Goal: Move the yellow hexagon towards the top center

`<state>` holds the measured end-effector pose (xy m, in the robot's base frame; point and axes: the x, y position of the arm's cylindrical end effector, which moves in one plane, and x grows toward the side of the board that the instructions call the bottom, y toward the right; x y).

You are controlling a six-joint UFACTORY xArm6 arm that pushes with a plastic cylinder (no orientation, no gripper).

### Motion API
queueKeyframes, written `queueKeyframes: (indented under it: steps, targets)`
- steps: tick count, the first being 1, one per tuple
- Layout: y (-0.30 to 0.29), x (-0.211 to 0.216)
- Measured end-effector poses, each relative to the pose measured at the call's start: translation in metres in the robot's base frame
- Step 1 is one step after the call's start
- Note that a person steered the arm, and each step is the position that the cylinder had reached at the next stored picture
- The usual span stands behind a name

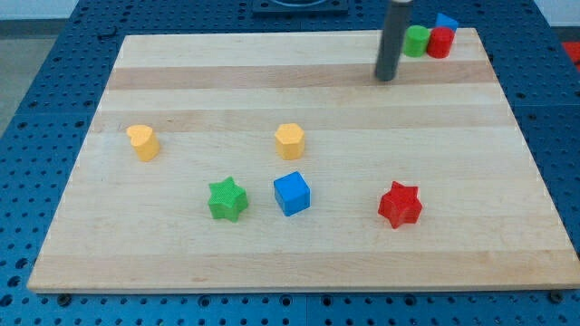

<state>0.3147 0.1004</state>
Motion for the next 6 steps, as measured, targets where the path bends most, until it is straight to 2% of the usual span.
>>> queueKeyframes:
  steps: [2,3,4,6]
  targets:
    - [-0.162,0.061]
    - [-0.185,0.117]
    - [-0.170,0.138]
    - [-0.107,0.134]
